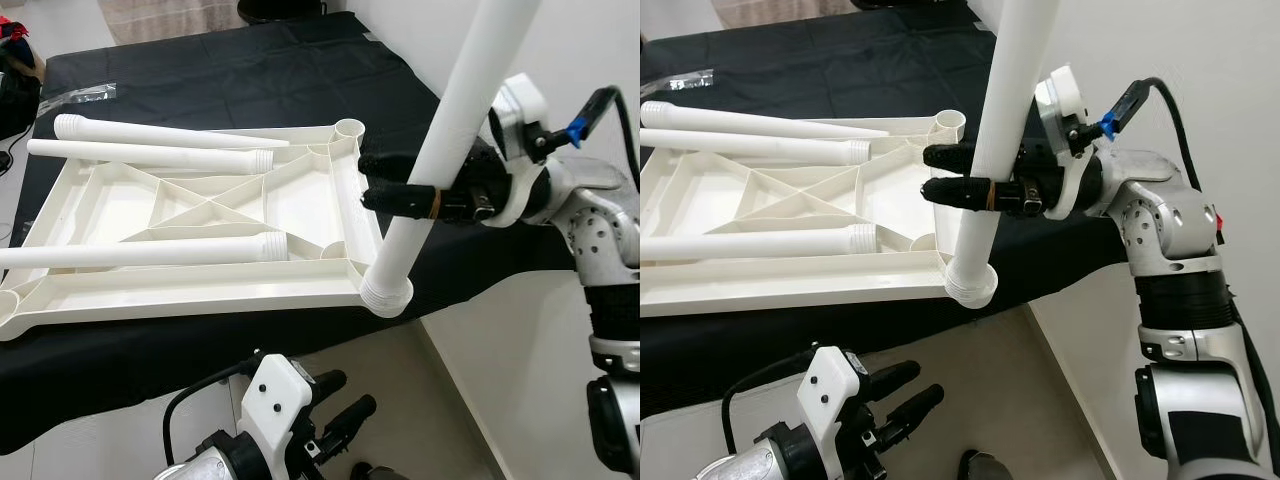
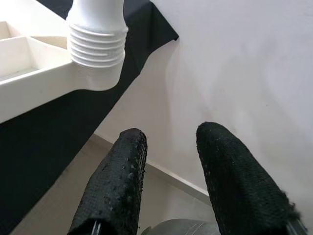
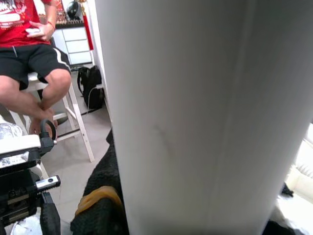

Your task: Building children table

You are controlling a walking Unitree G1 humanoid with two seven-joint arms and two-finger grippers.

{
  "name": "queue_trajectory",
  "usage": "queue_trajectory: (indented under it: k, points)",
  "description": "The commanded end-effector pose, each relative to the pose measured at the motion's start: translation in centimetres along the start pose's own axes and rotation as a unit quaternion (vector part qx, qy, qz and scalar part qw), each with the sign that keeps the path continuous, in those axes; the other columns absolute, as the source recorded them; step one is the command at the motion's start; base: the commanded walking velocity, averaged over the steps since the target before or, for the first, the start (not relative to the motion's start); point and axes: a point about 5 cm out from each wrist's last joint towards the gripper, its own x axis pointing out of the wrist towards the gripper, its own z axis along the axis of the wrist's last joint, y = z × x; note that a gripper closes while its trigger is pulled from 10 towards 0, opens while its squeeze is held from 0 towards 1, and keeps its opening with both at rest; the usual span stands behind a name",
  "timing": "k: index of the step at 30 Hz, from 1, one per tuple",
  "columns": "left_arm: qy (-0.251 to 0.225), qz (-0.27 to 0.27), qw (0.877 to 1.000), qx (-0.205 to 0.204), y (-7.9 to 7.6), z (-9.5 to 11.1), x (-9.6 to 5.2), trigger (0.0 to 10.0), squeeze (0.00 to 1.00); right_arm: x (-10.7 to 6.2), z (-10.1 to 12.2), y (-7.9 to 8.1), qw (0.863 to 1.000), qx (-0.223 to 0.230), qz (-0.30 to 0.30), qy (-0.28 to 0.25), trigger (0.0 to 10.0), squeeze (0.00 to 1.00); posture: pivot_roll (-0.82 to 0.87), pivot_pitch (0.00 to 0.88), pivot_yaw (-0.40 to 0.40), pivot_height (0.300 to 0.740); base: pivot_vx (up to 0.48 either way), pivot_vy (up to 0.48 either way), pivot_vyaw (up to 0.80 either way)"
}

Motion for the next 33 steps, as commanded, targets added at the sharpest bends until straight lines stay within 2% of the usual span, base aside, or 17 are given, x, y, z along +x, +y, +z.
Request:
queue_trajectory:
  k: [1,5,10,25,33]
  points:
    - [0.013,-0.006,1.000,-0.006,-0.2,-0.5,-0.1,10.0,0.00,0.0,-0.5,-0.1,1.000,-0.004,-0.009,0.015,10.0,0.00,0.10,0.179,-0.023,0.740,0.000,0.000,0.00]
    - [0.013,-0.009,1.000,-0.007,-0.4,-0.6,-0.1,10.0,0.00,-1.0,-0.8,-0.8,0.999,-0.008,-0.034,0.030,10.0,0.00,0.10,0.179,-0.023,0.740,0.000,0.000,0.00]
    - [0.013,-0.009,1.000,-0.007,-0.4,-0.6,-0.1,10.0,0.00,-1.5,-0.7,-1.0,0.998,-0.014,-0.045,0.034,10.0,0.00,0.11,0.174,-0.026,0.740,0.000,0.000,0.00]
    - [0.014,-0.007,1.000,-0.003,-0.2,-0.6,-0.1,10.0,0.00,-2.1,-1.5,-0.5,0.998,-0.005,-0.044,0.044,10.0,0.00,0.11,0.186,-0.023,0.740,0.000,0.000,0.00]
    - [0.015,-0.006,1.000,-0.002,-0.1,-0.6,-0.2,10.0,0.00,-2.2,-0.1,-0.9,0.999,-0.017,-0.046,0.023,10.0,0.00,0.11,0.194,-0.022,0.740,0.000,0.000,0.00]
